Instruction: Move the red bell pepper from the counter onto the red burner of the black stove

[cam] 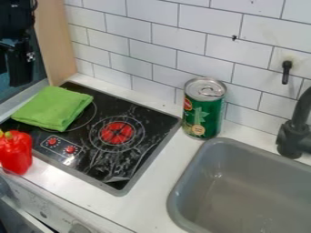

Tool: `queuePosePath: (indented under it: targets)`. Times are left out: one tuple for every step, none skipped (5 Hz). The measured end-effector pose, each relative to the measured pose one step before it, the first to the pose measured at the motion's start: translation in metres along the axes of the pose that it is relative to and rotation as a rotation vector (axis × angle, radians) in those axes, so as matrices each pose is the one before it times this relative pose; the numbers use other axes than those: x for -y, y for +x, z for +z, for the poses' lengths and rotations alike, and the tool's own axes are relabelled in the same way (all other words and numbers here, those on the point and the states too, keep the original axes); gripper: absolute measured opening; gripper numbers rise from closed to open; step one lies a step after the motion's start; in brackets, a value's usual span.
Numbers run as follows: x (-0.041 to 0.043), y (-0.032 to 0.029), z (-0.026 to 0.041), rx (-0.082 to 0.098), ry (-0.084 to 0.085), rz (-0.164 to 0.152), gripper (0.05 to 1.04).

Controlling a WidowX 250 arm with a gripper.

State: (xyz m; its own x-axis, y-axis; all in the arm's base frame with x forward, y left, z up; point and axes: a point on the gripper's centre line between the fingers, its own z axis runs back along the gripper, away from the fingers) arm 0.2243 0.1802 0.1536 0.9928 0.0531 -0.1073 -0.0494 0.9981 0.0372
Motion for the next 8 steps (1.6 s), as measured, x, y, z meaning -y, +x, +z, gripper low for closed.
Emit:
queuePosePath:
  targets:
    - [0.00207, 0.00015, -0.00933, -0.0198, -0.0201, -0.0023, 1.0]
    - [0.01306, -0.00629, -0.0074, 0.0473, -0.0276, -0.031, 1.0]
    - [0.00371, -0.00892, -0.00078, 0.02, 0.0303, -0.0186, 1.0]
    - [0.00018, -0.00813, -0.01168, -0.0387, 0.0155, -0.0031, 1.0]
    - [-0.0022, -0.00298, -0.00437, -0.0137, 0.0205, 0.0189, 1.0]
    - [-0.00142, -0.00332, -0.01196, -0.0448, 0.0023, -0.0035, 1.0]
    - [0.00241, 0.00272, -0.00263, 0.0136, -0.018, -0.0222, 1.0]
    - [-0.00042, 0.00167, -0.0073, -0.0166, -0.0108, -0.0038, 1.0]
